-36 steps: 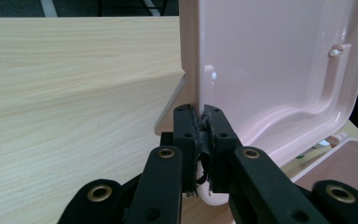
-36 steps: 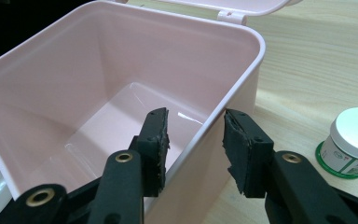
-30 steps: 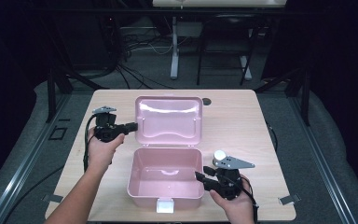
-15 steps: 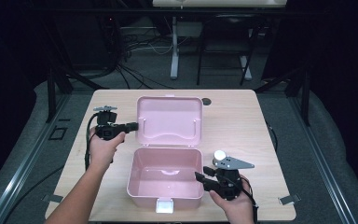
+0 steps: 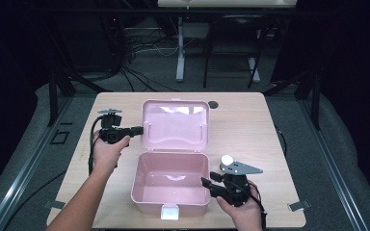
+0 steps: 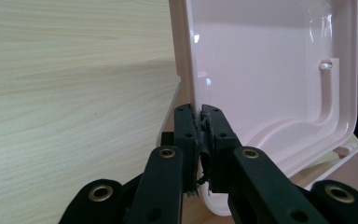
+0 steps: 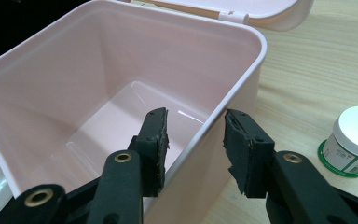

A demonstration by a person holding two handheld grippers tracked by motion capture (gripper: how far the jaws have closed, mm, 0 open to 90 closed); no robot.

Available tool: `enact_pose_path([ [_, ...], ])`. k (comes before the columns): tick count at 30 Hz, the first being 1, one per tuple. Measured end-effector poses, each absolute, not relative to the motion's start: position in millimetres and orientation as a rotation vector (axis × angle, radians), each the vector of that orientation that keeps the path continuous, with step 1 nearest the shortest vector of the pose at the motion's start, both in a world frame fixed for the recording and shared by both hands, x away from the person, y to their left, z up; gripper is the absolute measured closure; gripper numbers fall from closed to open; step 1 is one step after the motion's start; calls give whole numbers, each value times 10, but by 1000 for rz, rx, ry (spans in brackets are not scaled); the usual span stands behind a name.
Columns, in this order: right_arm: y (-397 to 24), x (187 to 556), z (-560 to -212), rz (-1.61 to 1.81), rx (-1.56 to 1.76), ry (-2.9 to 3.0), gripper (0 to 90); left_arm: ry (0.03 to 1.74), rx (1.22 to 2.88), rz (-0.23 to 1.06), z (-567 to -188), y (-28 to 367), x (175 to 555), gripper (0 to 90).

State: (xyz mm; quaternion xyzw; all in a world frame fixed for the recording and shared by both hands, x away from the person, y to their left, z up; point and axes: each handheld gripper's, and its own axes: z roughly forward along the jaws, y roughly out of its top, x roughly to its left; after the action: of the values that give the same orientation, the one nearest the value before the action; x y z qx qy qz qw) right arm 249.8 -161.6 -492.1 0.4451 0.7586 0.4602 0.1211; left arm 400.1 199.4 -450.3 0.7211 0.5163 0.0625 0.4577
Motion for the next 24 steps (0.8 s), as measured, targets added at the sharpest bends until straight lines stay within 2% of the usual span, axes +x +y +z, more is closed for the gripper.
enact_pose_path([
  [24,-1618,2510,-4933,1357,1302,2211,597,1291,1787,125,-4539,2007,4035,843],
])
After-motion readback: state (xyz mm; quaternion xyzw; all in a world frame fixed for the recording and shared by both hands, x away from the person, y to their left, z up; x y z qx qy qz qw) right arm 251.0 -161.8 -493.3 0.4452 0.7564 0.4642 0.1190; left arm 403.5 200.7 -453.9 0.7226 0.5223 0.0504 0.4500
